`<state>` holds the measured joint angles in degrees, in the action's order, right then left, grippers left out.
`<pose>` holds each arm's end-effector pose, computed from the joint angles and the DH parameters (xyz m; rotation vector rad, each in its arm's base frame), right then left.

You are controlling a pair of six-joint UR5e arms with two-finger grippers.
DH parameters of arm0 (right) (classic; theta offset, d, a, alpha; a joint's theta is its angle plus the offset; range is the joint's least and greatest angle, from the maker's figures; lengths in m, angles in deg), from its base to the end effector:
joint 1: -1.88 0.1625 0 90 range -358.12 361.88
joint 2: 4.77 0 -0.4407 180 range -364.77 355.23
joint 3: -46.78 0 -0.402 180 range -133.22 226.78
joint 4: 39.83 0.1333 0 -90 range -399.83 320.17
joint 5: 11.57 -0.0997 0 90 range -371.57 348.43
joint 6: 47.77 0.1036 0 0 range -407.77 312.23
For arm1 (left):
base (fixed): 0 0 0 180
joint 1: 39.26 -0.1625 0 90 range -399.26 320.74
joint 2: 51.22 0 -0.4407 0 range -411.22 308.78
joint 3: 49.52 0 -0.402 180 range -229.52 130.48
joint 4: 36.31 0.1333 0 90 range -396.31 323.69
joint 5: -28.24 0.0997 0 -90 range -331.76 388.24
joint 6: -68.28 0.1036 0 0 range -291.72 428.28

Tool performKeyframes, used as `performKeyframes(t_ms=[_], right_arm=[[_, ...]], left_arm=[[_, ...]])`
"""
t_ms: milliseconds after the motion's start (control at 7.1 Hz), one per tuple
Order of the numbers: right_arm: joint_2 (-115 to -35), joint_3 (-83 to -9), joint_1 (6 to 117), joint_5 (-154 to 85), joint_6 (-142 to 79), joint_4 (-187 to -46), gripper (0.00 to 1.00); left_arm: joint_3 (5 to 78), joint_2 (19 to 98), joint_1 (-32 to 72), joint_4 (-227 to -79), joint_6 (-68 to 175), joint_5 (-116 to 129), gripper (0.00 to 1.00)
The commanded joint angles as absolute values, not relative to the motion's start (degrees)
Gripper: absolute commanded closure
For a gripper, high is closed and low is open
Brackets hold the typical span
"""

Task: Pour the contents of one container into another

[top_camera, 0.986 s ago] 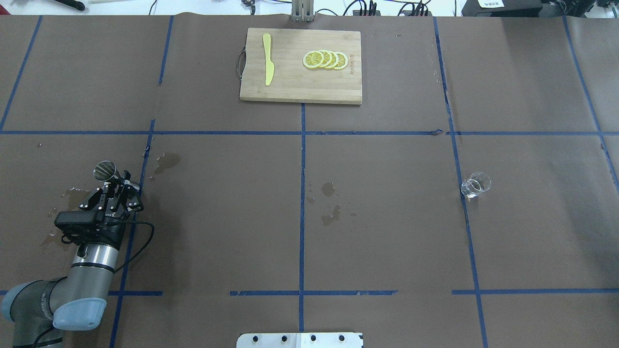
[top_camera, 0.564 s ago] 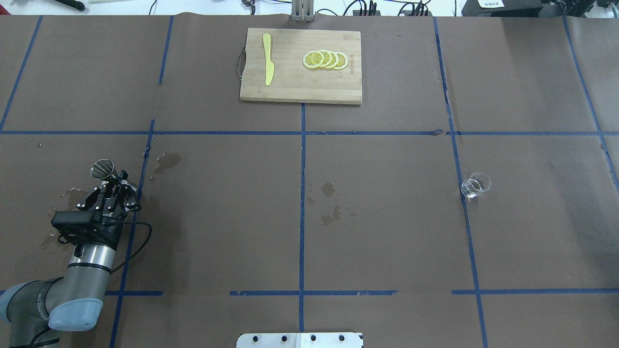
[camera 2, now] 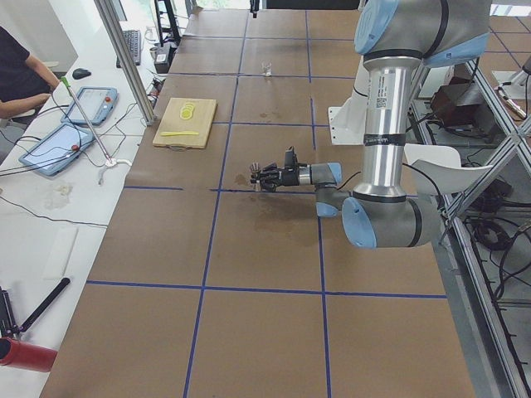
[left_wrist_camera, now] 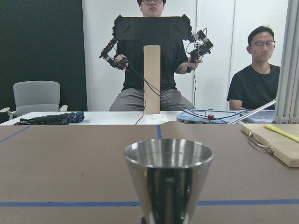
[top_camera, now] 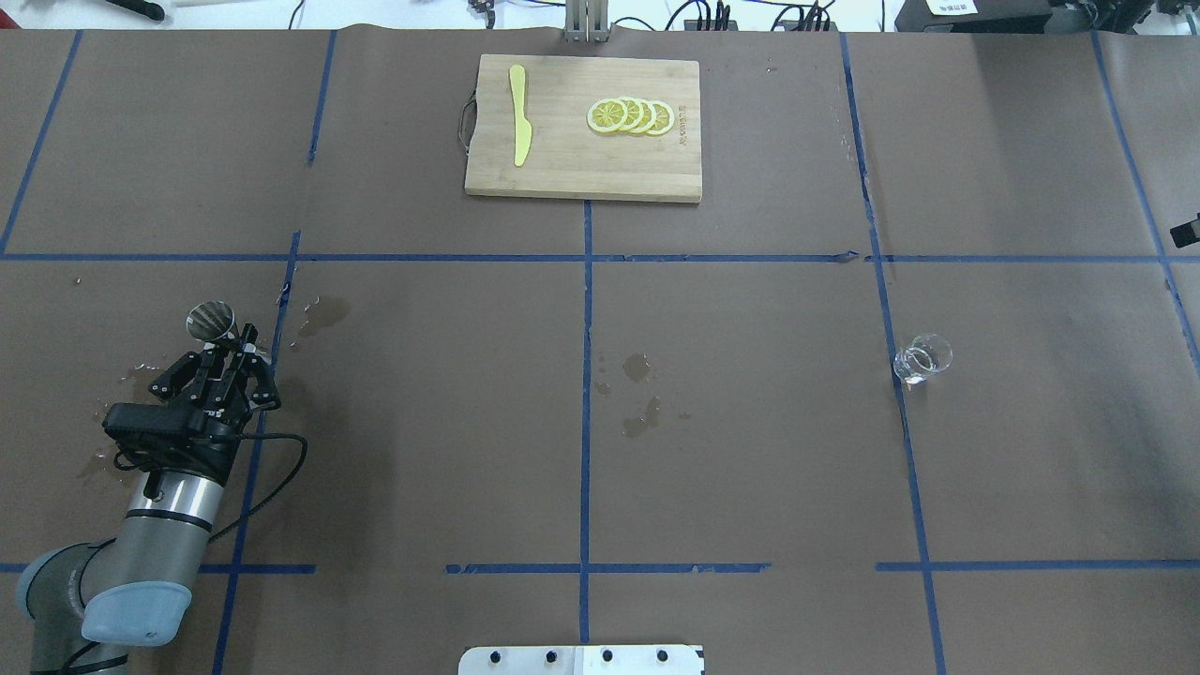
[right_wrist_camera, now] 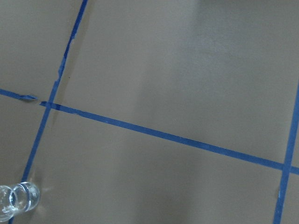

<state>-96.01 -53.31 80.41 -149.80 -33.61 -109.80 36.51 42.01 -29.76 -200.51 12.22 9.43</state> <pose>-0.0462 -0.5093 0.5535 0.2790 -0.9073 -0.1687 0.4423 -0.3086 0.5216 1.3606 0.6193 -0.4487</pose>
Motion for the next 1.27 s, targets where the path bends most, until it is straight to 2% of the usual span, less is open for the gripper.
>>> performKeyframes(t_ms=[0, 423, 705, 1127], right_arm=[[-97.57, -57.36, 75.64, -145.28, -23.93, -99.07, 0.00], [-104.32, -58.42, 60.99, -128.10, -3.60, -73.03, 0.00], [-109.33, -64.72, 53.16, -119.21, 2.39, -72.97, 0.00], [-112.77, -68.44, 40.42, -101.83, 8.47, -72.88, 0.01]], left_arm=[[36.96, 44.83, -29.77, -202.60, 17.55, 8.48, 1.00], [39.33, 44.59, -29.50, -203.04, 22.04, 3.30, 1.00], [39.33, 45.29, -29.50, -203.30, 26.34, 3.46, 1.00], [38.81, 45.81, -29.41, -204.27, 26.36, 3.46, 1.00]])
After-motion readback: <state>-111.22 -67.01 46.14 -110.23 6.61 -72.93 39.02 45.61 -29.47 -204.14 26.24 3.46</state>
